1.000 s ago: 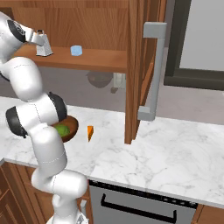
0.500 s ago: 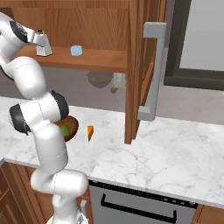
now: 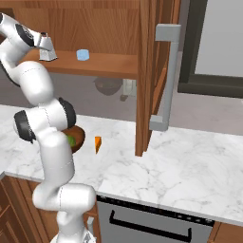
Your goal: Pick the cheese from the fridge and the cheese grater from the cabinet and place them next to the salad bowl.
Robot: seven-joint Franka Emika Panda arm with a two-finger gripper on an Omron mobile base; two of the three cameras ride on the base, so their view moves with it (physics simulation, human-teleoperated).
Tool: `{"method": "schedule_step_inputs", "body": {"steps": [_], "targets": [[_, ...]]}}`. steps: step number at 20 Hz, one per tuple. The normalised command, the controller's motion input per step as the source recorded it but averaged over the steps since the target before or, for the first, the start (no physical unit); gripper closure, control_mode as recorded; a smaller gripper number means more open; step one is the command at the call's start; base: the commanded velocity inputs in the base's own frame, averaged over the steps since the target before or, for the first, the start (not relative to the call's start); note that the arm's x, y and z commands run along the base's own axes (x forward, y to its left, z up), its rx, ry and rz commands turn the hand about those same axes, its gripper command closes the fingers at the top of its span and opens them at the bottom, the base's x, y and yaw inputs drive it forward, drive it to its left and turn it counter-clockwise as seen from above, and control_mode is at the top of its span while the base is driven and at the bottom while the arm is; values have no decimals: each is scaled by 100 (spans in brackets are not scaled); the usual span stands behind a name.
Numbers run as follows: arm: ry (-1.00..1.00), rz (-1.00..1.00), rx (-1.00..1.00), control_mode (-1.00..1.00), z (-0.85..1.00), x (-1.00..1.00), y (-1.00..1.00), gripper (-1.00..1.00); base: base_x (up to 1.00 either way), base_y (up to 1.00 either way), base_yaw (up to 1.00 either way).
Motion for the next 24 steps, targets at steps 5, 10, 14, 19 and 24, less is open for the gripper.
{"method": "schedule_step_inputs", "body": {"steps": [5, 10, 14, 19, 24], "targets": [[0, -1, 0, -100, -1, 24, 1, -100, 0, 0, 0], [0, -1, 0, -100, 0, 21, 3, -100, 0, 0, 0], [0, -1, 0, -100, 0, 15, 7, -100, 0, 0, 0], [0, -2, 0, -100, 0, 10, 10, -100, 0, 0, 0], [0, -1, 0, -100, 0, 6, 5, -100, 0, 0, 0]]}}
